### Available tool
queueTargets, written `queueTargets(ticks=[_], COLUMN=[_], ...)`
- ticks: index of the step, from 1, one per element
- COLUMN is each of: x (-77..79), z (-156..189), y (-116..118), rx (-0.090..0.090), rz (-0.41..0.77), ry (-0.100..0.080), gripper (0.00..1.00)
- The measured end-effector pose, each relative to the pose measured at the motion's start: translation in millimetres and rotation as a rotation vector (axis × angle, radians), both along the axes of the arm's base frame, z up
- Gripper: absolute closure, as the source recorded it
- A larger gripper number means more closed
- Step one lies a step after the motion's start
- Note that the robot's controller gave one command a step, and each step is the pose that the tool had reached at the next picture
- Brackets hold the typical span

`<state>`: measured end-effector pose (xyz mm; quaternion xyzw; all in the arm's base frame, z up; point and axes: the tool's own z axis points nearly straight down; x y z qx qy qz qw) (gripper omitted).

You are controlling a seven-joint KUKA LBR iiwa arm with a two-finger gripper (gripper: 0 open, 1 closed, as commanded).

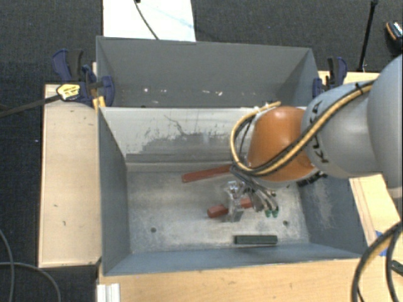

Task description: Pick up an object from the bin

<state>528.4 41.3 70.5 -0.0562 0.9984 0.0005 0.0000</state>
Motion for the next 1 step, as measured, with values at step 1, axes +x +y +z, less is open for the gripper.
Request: queueTargets(ticks=[1], x=[-17.7], z=[163.3], y=[37.3], rx=[0.001], rz=[0.137], ry=[-0.011], gripper=[1.0])
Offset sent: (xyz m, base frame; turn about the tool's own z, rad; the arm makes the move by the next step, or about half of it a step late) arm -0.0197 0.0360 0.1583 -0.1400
